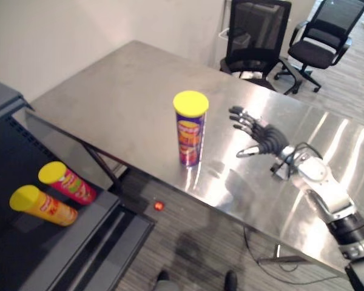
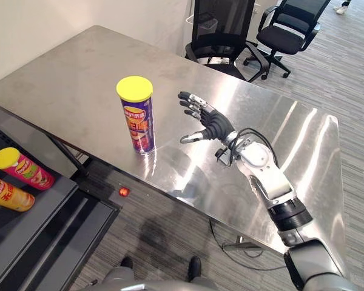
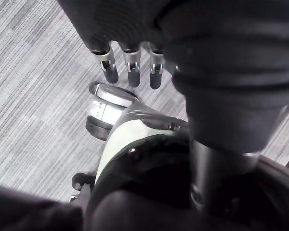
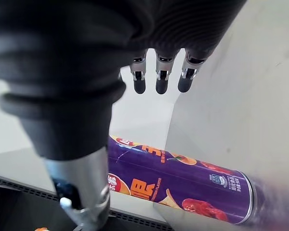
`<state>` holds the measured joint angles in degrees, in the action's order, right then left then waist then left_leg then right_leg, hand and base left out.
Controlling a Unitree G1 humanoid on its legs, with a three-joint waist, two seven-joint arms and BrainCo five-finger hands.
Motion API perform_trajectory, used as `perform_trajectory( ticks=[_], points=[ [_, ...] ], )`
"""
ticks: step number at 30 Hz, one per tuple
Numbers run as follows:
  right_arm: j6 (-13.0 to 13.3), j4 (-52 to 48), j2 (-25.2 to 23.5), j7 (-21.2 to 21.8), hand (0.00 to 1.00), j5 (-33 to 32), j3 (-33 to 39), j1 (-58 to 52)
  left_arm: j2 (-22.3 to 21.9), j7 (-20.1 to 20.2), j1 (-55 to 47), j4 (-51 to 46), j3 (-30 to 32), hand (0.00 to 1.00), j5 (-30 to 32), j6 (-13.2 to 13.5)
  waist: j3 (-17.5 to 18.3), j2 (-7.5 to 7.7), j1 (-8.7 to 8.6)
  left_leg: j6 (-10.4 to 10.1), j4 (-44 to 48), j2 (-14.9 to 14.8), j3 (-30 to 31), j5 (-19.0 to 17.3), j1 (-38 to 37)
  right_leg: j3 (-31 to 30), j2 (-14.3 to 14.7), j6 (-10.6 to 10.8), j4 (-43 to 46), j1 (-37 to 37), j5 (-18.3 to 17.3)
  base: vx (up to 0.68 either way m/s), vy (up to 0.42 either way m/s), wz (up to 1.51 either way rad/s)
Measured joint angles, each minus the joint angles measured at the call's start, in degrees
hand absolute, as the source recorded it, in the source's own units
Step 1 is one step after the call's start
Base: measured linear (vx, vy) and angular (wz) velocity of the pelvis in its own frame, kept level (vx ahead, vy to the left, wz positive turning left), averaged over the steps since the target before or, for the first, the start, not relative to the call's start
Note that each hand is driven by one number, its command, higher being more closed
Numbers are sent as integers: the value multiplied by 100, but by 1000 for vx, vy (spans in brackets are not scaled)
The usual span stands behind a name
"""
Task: Put the gum and the chips on the shelf.
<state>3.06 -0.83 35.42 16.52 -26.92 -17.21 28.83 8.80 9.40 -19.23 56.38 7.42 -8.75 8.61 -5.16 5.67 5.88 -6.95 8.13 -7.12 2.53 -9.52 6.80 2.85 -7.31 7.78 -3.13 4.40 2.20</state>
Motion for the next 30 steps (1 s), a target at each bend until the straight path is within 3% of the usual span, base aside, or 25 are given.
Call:
perform_trajectory(
  ticks=[10,24,30],
  points=[
    [-37,190,-16,-109,0,5,-369,751,-8,0,99,-67,6,0,0,-40,-57,-14,226,3,15,-4,-1,19,-14,0,12,-46,-83,0,103,10,1,1],
    [-167,661,-350,-174,0,9,-585,1125,-73,-5,153,-266,109,0,-17,-43,-338,-33,376,-45,-9,-45,110,87,0,56,64,-47,-112,-56,103,-11,-2,3],
    [-171,820,-742,-236,0,9,-587,1229,-89,-4,157,-282,141,0,-17,-40,-364,-33,396,-47,-9,-55,117,92,5,58,73,-58,-112,-56,111,2,-1,1]
  ],
)
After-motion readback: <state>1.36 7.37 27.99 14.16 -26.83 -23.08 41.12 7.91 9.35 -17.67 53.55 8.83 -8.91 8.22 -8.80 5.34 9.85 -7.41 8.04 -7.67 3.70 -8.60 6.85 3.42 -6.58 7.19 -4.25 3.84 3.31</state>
